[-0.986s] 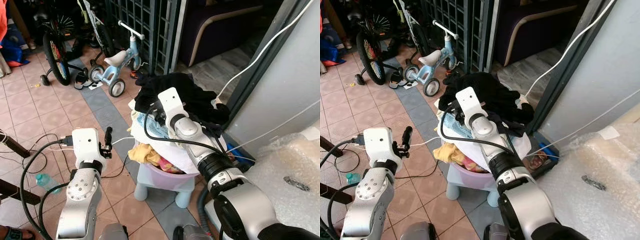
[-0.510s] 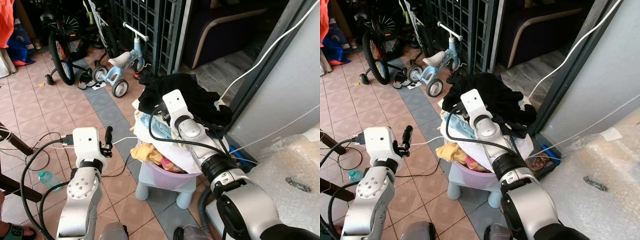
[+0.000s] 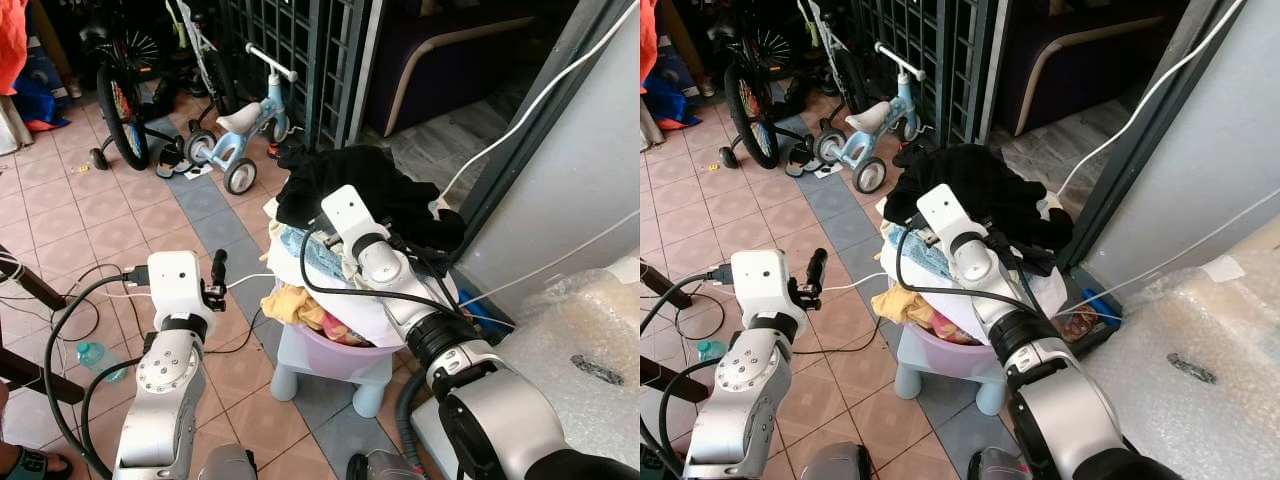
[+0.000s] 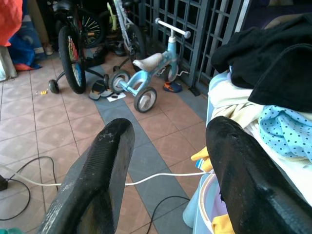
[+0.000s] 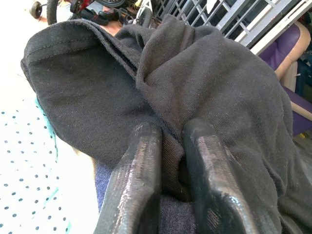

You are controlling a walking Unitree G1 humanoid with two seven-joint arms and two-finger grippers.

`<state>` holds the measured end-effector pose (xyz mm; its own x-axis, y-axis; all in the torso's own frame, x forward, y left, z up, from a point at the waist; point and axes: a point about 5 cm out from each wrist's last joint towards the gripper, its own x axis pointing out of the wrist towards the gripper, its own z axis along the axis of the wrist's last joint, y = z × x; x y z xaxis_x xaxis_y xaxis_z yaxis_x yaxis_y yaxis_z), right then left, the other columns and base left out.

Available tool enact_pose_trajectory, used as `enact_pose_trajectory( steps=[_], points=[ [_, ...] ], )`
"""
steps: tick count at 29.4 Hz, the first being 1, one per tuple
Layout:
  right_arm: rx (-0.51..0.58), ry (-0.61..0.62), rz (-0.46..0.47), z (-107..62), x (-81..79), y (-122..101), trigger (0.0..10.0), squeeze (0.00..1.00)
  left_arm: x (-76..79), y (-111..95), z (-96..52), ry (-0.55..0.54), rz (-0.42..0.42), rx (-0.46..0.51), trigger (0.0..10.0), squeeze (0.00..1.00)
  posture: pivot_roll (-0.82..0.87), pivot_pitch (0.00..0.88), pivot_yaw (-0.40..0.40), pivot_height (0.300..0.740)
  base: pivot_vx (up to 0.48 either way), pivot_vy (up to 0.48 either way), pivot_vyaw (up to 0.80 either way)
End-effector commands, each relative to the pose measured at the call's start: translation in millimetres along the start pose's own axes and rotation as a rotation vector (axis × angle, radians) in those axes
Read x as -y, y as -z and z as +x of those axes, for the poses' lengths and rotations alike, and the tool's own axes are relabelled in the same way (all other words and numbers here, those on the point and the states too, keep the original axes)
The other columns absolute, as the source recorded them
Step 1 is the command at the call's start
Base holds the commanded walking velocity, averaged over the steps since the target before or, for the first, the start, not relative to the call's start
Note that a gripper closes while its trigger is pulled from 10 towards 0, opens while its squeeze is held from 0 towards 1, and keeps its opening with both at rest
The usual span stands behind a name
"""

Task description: Clothes washing

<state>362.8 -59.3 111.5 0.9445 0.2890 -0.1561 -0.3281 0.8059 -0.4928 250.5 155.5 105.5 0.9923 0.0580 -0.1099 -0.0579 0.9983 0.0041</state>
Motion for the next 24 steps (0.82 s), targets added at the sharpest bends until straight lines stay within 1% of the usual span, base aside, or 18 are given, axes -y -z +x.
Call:
enact_pose_trajectory(
  steps=[1,4,6,11,15,16,17,18,20,22,23,24],
  points=[
    [-0.024,0.001,0.008,-2.2,-1.5,7.6,0.0,0.0,1.8,3.6,1.2,0.003,0.01,-0.022,10.0,0.0,0.09,0.052,-0.053,0.74,0.0,0.0,0.0],
    [-0.019,-0.003,0.024,-2.8,-2.4,8.0,0.0,0.0,2.3,3.5,1.3,0.005,0.01,-0.021,10.0,0.0,0.08,0.054,-0.052,0.74,0.0,0.0,0.0],
    [-0.017,-0.002,0.069,-3.1,-2.4,8.2,0.0,0.0,2.3,3.5,1.6,0.006,0.012,-0.022,10.0,0.0,0.08,0.056,-0.051,0.74,0.0,0.0,0.0],
    [-0.015,-0.006,0.132,-2.8,-2.1,6.9,0.0,0.0,2.1,3.6,1.5,0.006,0.014,-0.023,10.0,0.0,0.09,0.057,-0.052,0.74,0.0,0.0,0.0],
    [0.027,0.009,0.254,-1.4,1.5,-1.2,0.0,0.0,1.8,4.0,1.8,0.004,0.016,-0.024,10.0,0.0,0.09,0.056,-0.052,0.74,0.0,0.0,0.0],
    [0.04,0.014,0.272,-1.2,2.6,-3.1,0.0,0.0,1.7,4.0,1.9,0.003,0.017,-0.024,10.0,0.0,0.09,0.056,-0.052,0.74,0.0,0.0,0.0],
    [0.082,0.028,0.312,-1.0,6.3,-9.4,0.0,0.0,1.6,4.1,2.0,0.003,0.016,-0.023,10.0,0.0,0.08,0.054,-0.05,0.74,0.0,0.0,0.0],
    [0.156,0.051,0.36,-1.6,14.2,-20.5,0.0,0.0,1.8,3.3,2.4,0.001,0.013,-0.017,10.0,0.0,0.08,0.048,-0.046,0.74,0.0,0.0,0.0],
    [0.255,0.084,0.412,-4.2,26.7,-34.6,0.0,0.0,2.2,2.0,3.1,0.0,0.008,-0.007,10.0,0.0,0.08,0.046,-0.043,0.74,0.0,0.0,0.0],
    [0.33,0.134,0.419,-9.8,45.1,-45.6,0.0,0.0,2.8,0.4,4.3,0.001,0.002,-0.002,10.0,0.0,0.06,0.039,-0.036,0.74,0.0,0.0,0.0],
    [0.4,0.176,0.397,-17.2,62.4,-56.3,0.0,0.0,5.6,-0.6,5.3,0.022,-0.011,0.002,10.0,0.0,0.06,0.038,-0.03,0.74,0.0,0.0,0.0],
    [0.446,0.203,0.379,-23.1,73.5,-63.5,0.0,0.0,7.7,-1.2,6.0,0.037,-0.02,0.004,10.0,0.0,0.06,0.038,-0.03,0.74,0.0,0.0,0.0]
  ],
)
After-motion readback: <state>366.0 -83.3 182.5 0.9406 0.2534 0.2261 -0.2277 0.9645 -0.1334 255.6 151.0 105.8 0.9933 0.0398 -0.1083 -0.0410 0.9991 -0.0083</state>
